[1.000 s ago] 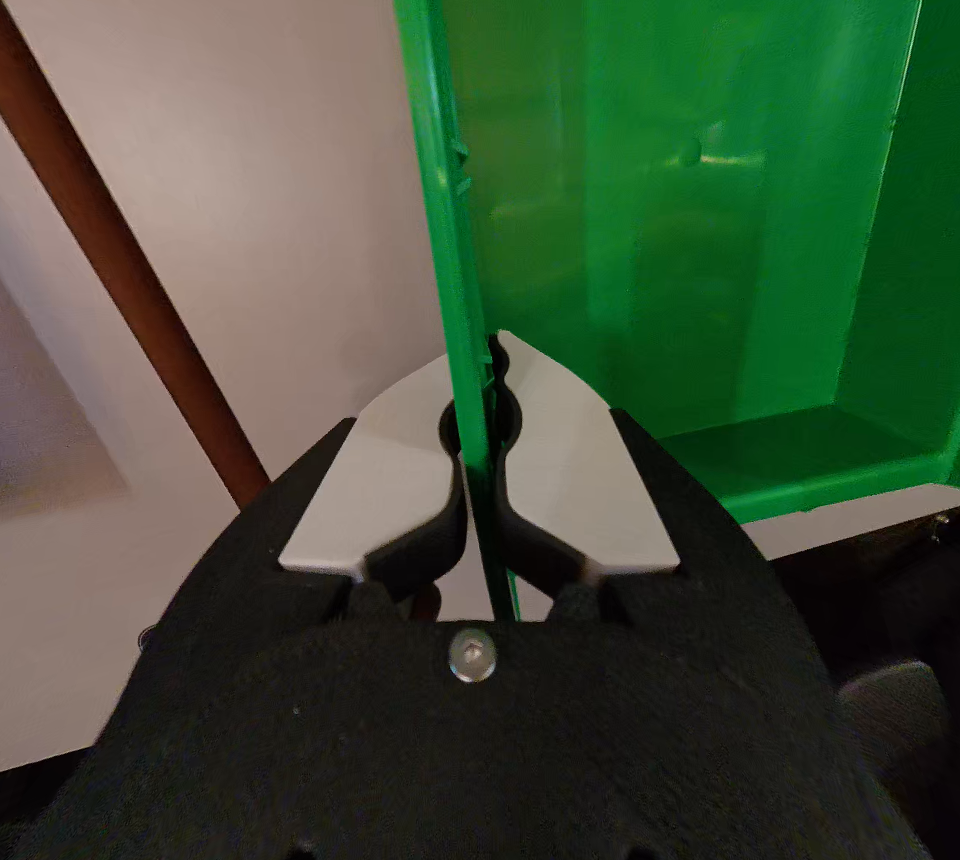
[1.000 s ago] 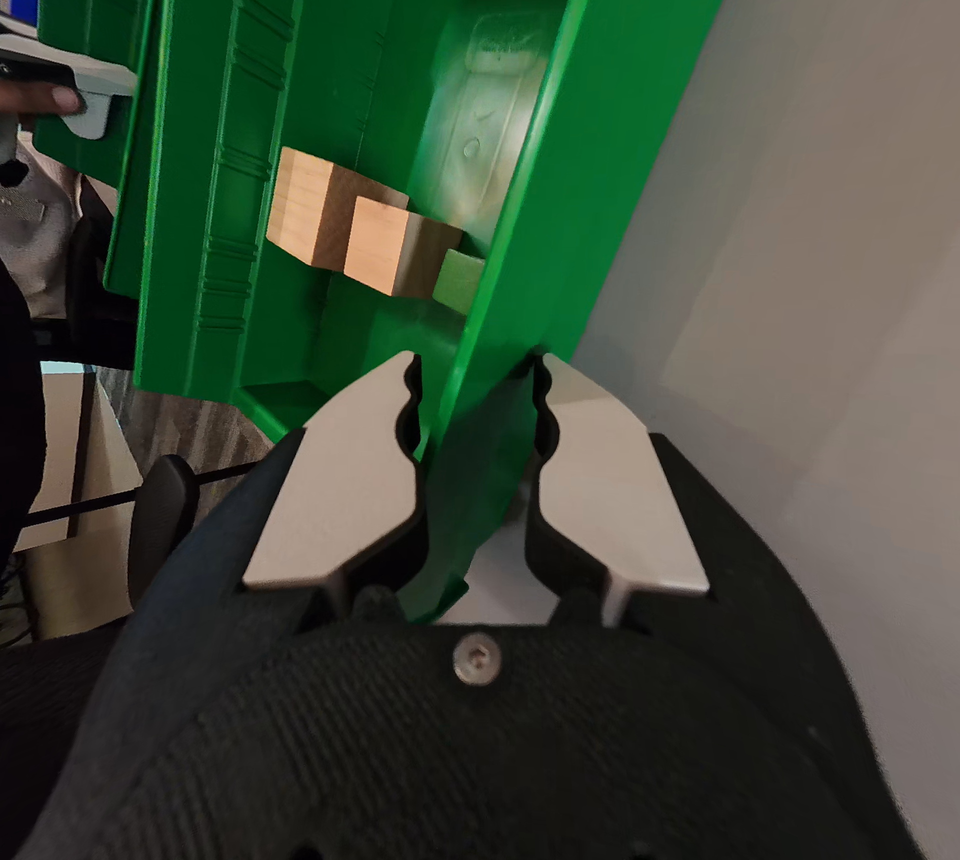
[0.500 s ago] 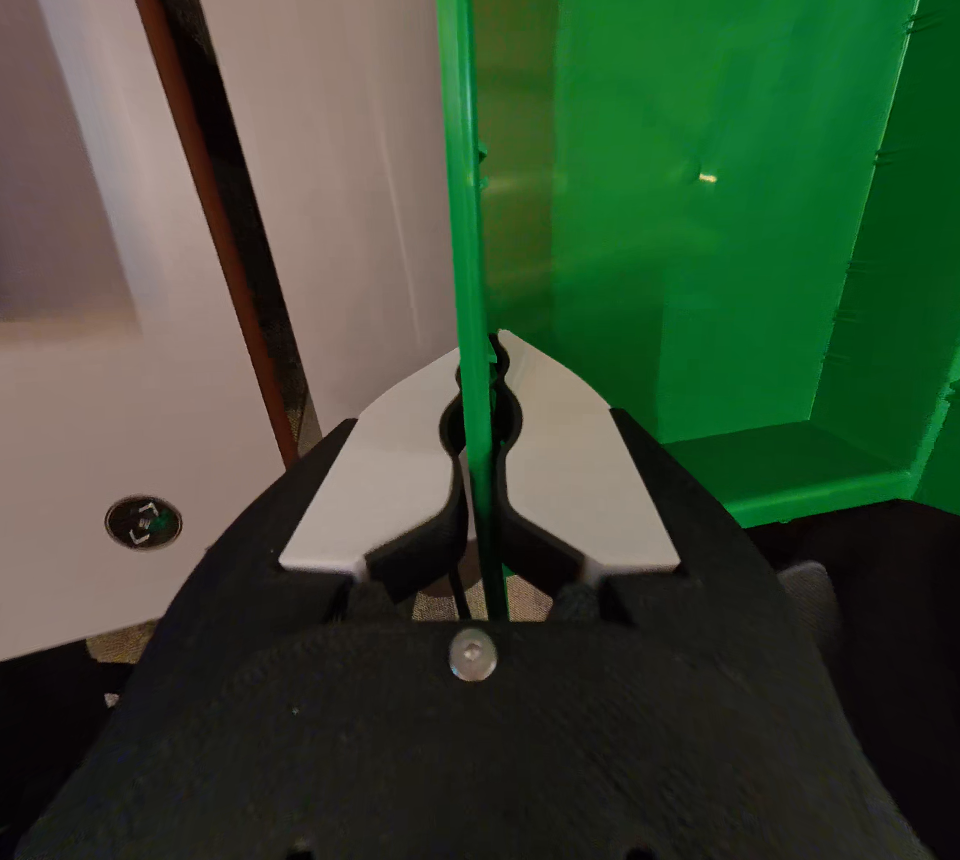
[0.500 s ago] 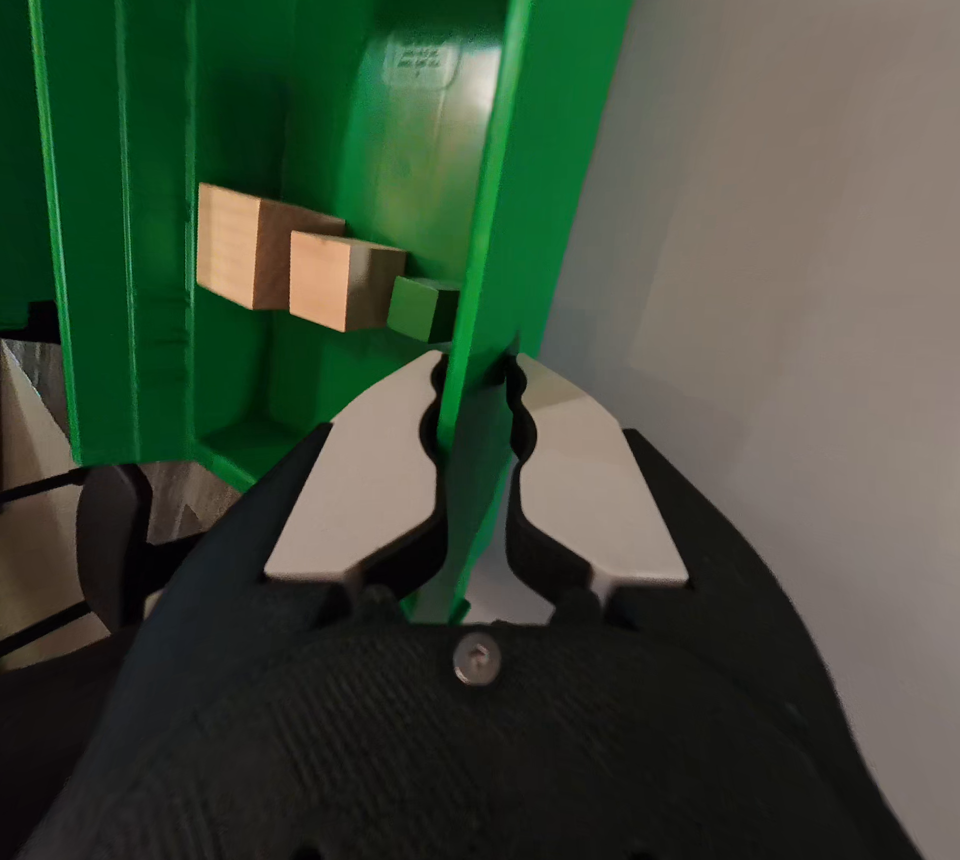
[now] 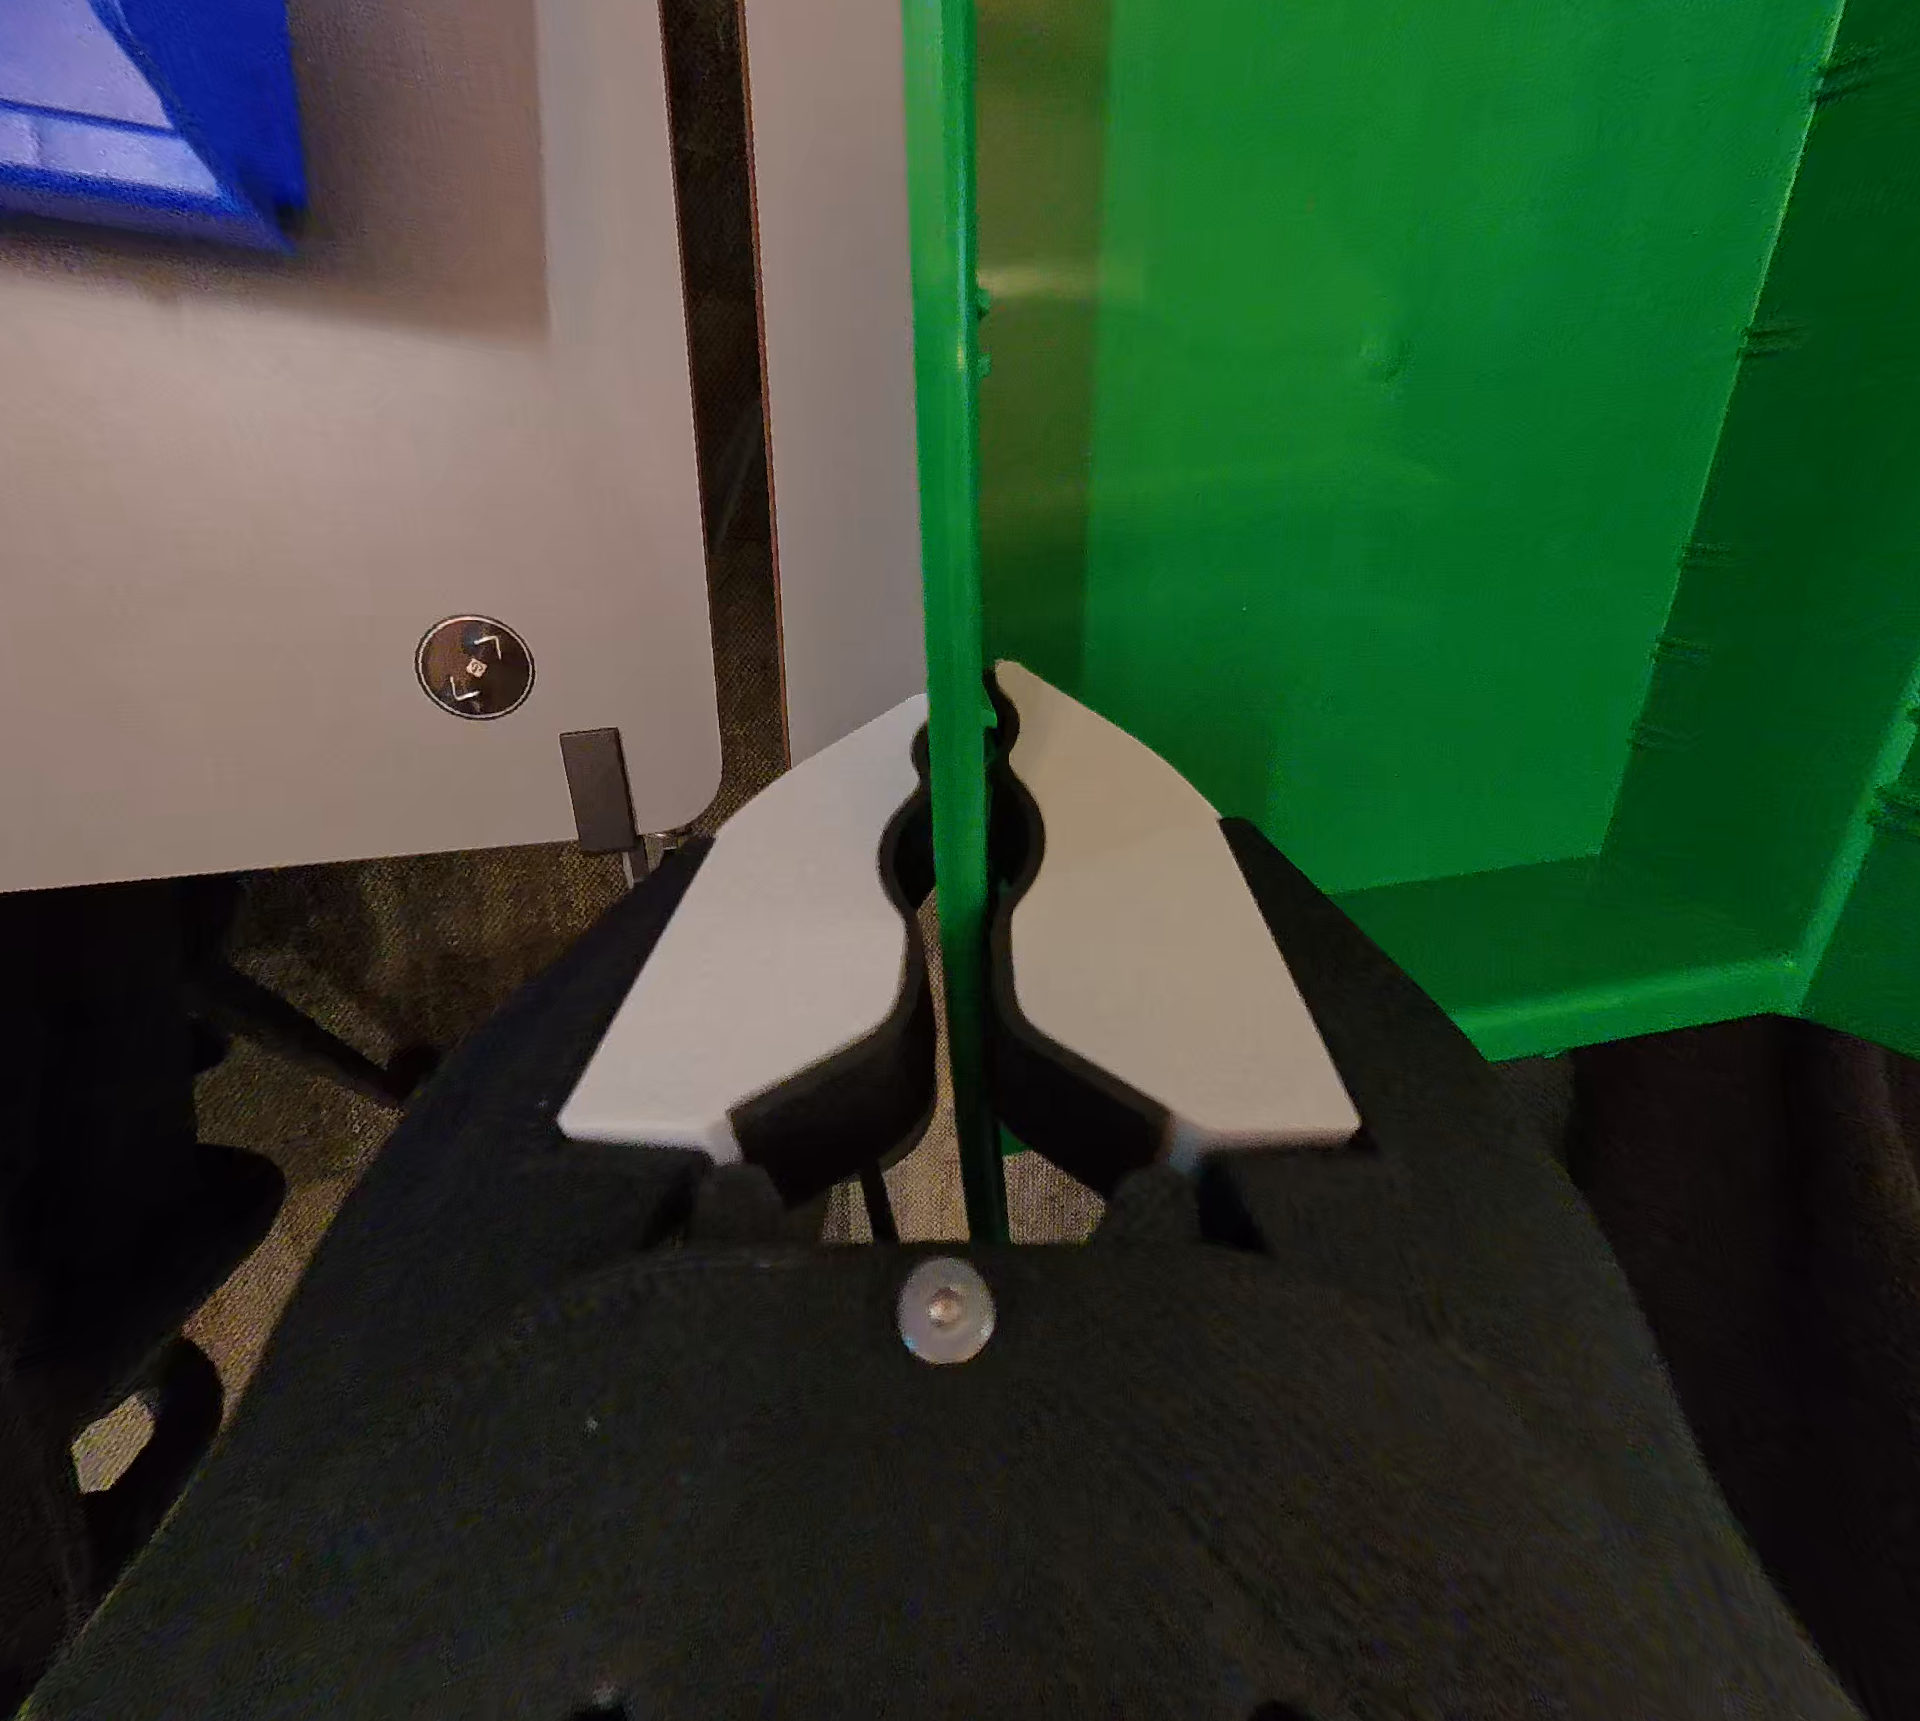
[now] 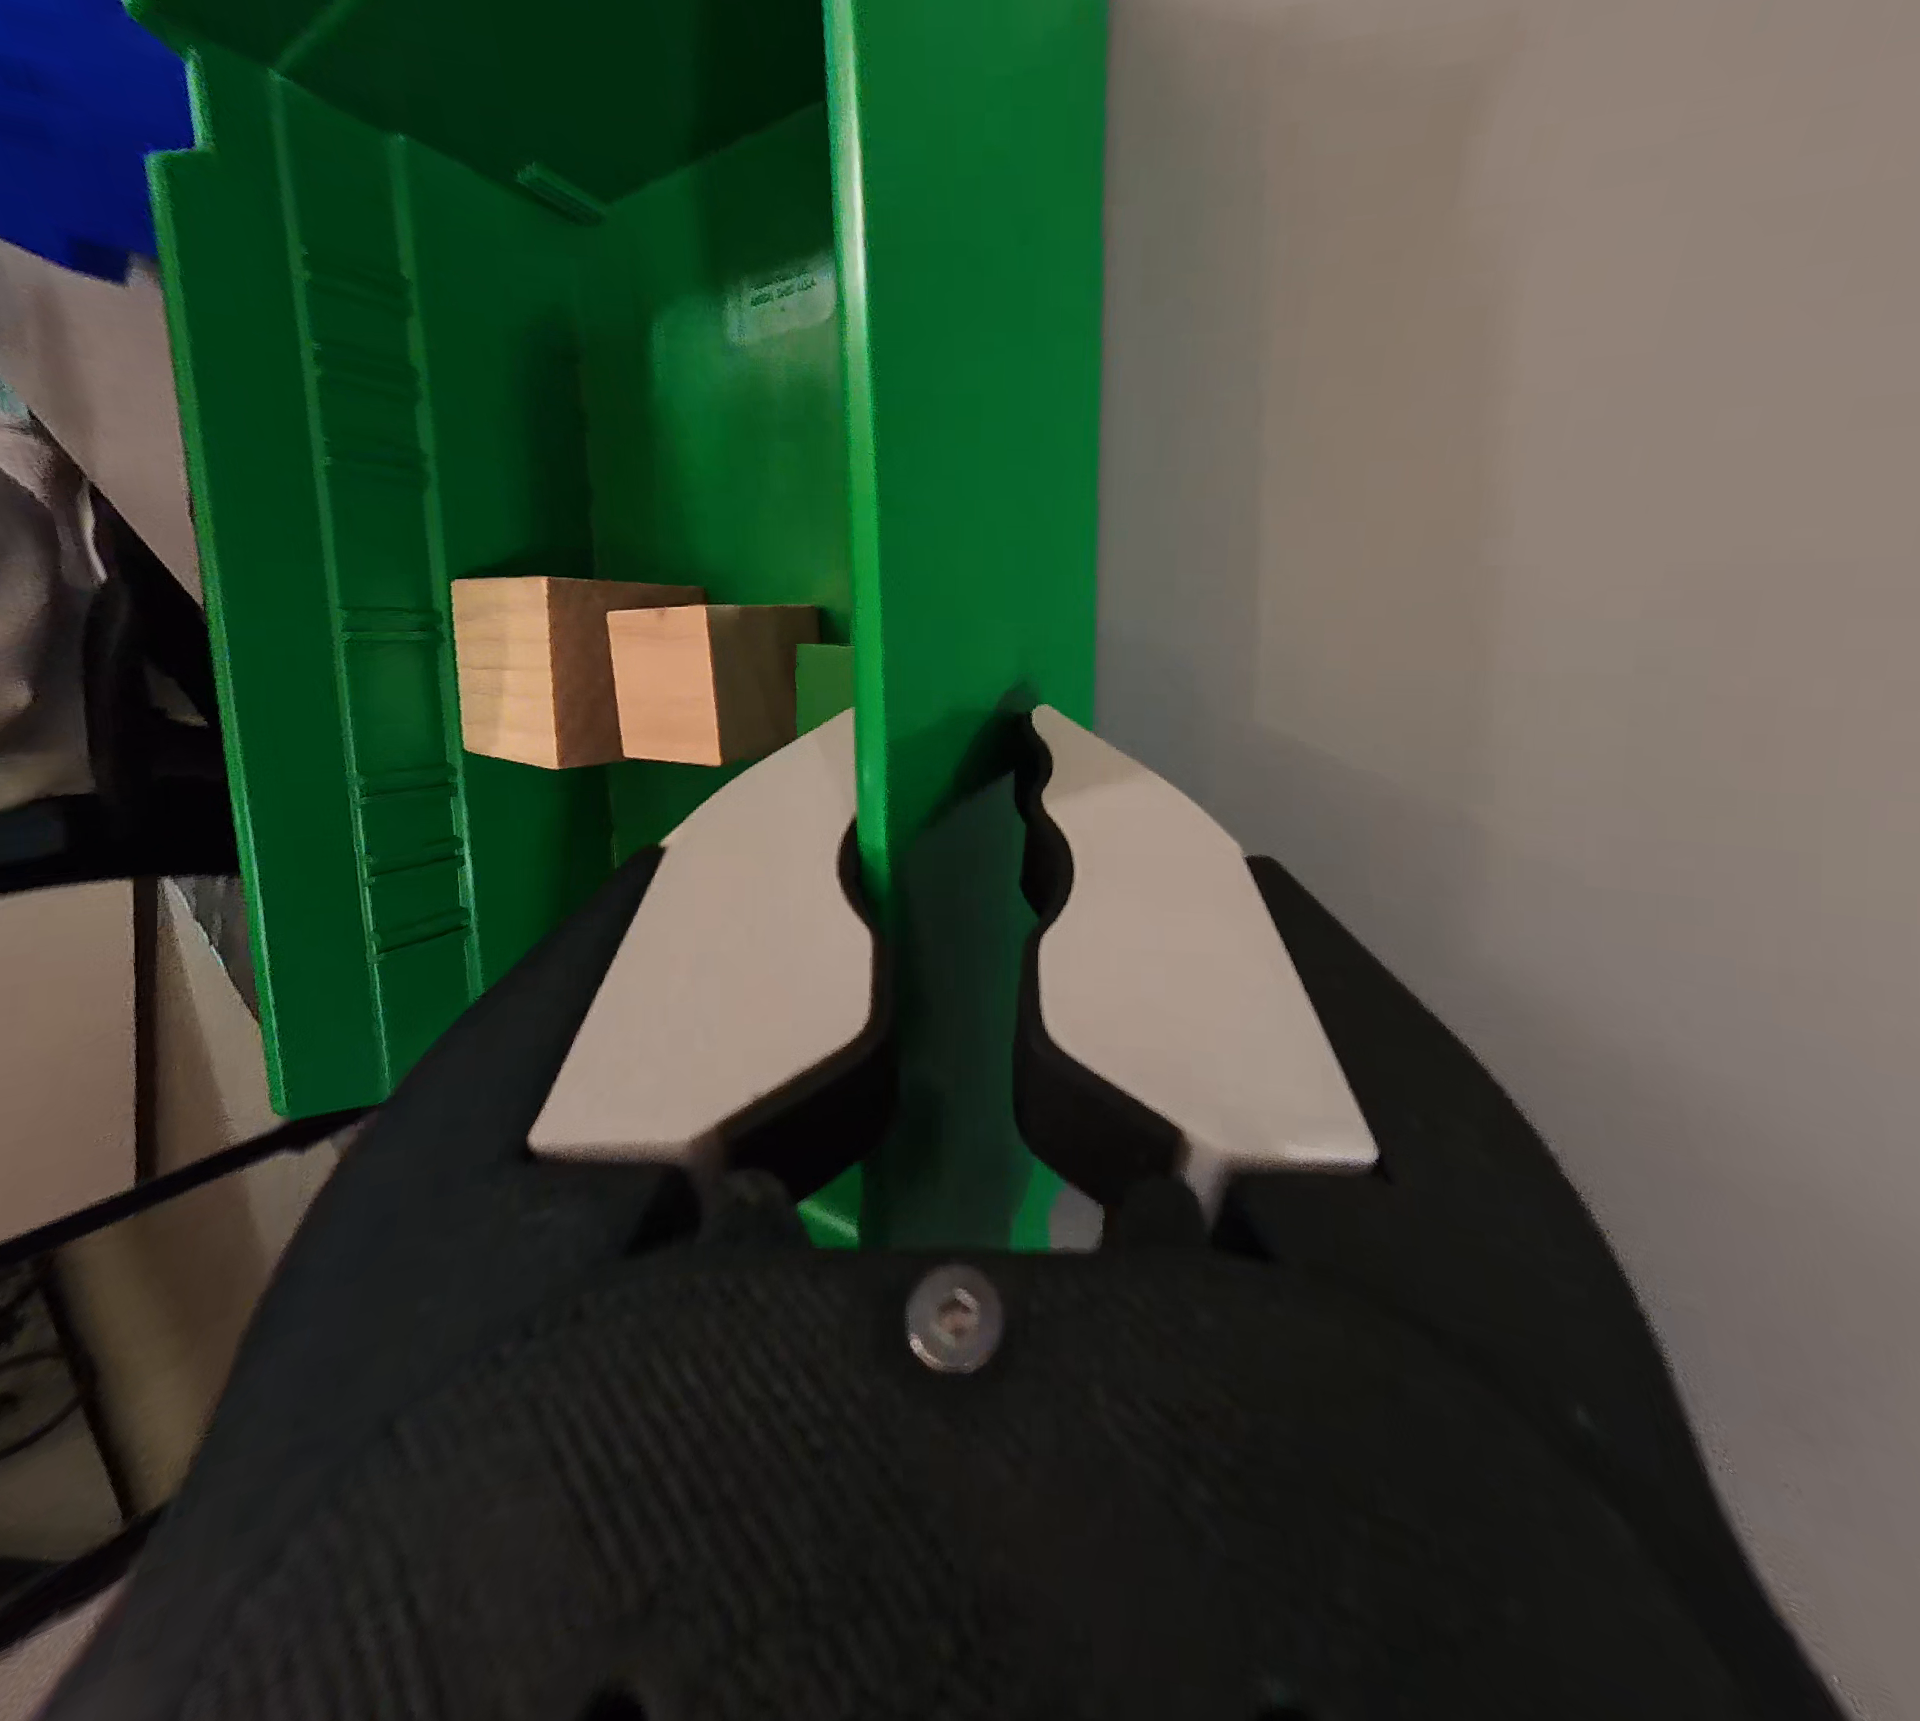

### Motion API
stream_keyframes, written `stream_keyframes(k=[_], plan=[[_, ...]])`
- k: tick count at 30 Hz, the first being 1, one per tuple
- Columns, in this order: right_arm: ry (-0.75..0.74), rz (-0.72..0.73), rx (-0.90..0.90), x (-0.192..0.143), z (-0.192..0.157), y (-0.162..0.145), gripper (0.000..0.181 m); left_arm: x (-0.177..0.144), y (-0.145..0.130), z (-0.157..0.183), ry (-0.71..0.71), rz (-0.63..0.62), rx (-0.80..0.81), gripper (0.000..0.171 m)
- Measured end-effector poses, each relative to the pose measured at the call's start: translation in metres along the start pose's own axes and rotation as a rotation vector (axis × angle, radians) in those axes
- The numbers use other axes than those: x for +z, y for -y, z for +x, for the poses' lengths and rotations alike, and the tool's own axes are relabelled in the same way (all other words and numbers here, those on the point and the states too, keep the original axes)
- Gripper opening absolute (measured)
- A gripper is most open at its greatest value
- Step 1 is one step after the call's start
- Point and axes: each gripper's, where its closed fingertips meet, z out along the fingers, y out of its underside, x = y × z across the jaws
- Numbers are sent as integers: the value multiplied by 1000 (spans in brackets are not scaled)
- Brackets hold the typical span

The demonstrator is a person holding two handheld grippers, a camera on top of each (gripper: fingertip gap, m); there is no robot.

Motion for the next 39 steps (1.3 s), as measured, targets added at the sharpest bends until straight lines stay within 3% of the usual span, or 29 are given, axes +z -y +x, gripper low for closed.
stream_keyframes(k=[10,15,20,23,27,31,39], plan=[[21,247,137,72,-80,47,30,-28,-1,14,1,36,27,8],[67,278,163,102,-118,55,34,-28,-4,27,-6,33,56,8],[115,284,141,116,-144,54,40,-24,-5,38,-7,33,69,7],[182,291,105,101,-144,54,44,-24,-6,55,-33,38,86,7],[195,383,17,42,-110,56,47,-23,1,84,-41,43,150,7],[157,437,-35,-25,-42,35,50,-13,21,125,-20,54,251,8],[-18,584,22,-149,115,-48,50,50,50,276,-120,-34,411,7]])
